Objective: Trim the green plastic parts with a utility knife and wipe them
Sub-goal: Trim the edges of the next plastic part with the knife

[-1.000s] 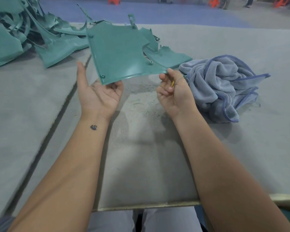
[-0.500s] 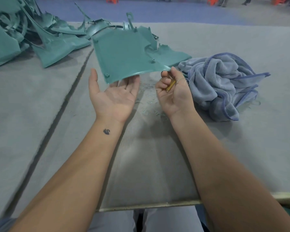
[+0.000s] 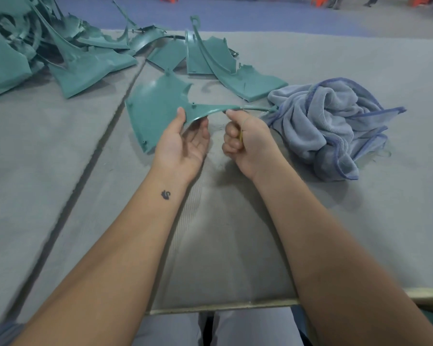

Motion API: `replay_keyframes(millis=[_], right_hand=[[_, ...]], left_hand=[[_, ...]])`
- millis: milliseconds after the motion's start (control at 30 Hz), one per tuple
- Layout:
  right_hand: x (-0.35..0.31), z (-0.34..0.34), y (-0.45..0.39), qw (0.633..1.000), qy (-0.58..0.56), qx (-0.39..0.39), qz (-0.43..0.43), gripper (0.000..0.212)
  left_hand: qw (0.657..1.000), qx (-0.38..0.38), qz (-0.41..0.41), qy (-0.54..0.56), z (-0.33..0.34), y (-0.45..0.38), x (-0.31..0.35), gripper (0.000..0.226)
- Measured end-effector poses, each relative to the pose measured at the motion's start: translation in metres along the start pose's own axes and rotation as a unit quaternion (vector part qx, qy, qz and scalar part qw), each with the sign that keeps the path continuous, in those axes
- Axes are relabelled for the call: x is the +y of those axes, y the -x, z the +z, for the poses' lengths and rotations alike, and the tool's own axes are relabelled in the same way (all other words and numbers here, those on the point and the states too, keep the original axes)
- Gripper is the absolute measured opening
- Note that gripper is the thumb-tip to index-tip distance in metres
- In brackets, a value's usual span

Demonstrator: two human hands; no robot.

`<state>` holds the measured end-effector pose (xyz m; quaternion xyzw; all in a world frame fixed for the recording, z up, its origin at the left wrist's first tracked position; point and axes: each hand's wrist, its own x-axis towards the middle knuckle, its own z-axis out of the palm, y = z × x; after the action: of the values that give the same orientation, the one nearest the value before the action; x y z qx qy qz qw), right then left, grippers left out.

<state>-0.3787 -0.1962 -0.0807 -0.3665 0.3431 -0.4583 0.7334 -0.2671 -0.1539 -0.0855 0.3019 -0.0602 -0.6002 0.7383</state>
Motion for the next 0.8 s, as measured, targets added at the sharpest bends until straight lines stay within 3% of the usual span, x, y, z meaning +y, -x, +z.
replay_keyframes(millis=[67, 200, 367, 467, 700, 800], right_hand=[[0.001, 0.004, 0.002, 0.998, 0.061, -0.01, -0.005, 0.013], [0.003, 0.008, 0.004, 0.987, 0.158, -0.036, 0.015, 0.038], [0.019, 0.011, 0.003, 0.959, 0.254, -0.066, -0.107, 0.033], [0.021, 0.008, -0.001, 0.95, 0.275, -0.058, -0.136, 0.033], [0.026, 0.004, -0.007, 0.955, 0.251, -0.015, -0.155, 0.039], [0.018, 0.002, -0.009, 0.985, 0.126, 0.042, -0.114, 0.037]], left_hand=[[0.999, 0.008, 0.015, 0.05, -0.001, -0.002, 0.004, 0.022], [0.999, 0.015, 0.021, 0.039, 0.001, -0.002, 0.003, 0.021], [0.999, 0.032, 0.019, 0.022, 0.003, -0.001, 0.002, 0.022], [0.999, 0.04, 0.031, 0.012, 0.003, 0.001, 0.002, 0.017], [0.997, 0.048, 0.05, 0.029, 0.006, 0.003, -0.003, 0.014], [0.995, 0.05, 0.056, 0.069, 0.003, 0.006, 0.003, 0.016]])
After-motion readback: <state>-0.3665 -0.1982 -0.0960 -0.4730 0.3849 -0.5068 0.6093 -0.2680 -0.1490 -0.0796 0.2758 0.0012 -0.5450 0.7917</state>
